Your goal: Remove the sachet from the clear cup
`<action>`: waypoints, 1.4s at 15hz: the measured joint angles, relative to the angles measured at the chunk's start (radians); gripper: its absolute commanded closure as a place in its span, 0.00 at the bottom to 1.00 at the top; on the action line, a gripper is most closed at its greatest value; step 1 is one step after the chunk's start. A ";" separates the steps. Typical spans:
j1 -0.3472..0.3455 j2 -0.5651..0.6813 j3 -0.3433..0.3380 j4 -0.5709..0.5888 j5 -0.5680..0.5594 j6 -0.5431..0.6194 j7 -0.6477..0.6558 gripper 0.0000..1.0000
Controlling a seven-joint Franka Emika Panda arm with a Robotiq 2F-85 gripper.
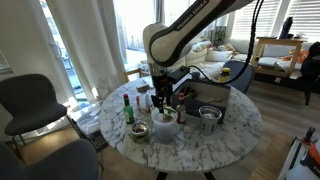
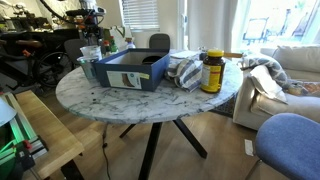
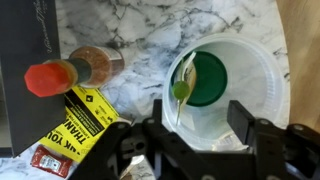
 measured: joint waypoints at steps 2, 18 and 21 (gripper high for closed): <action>0.003 0.015 0.000 0.022 -0.001 -0.021 -0.002 0.37; 0.028 0.044 -0.006 0.073 -0.003 -0.154 -0.002 0.39; 0.027 0.054 -0.013 0.074 -0.009 -0.154 -0.002 0.45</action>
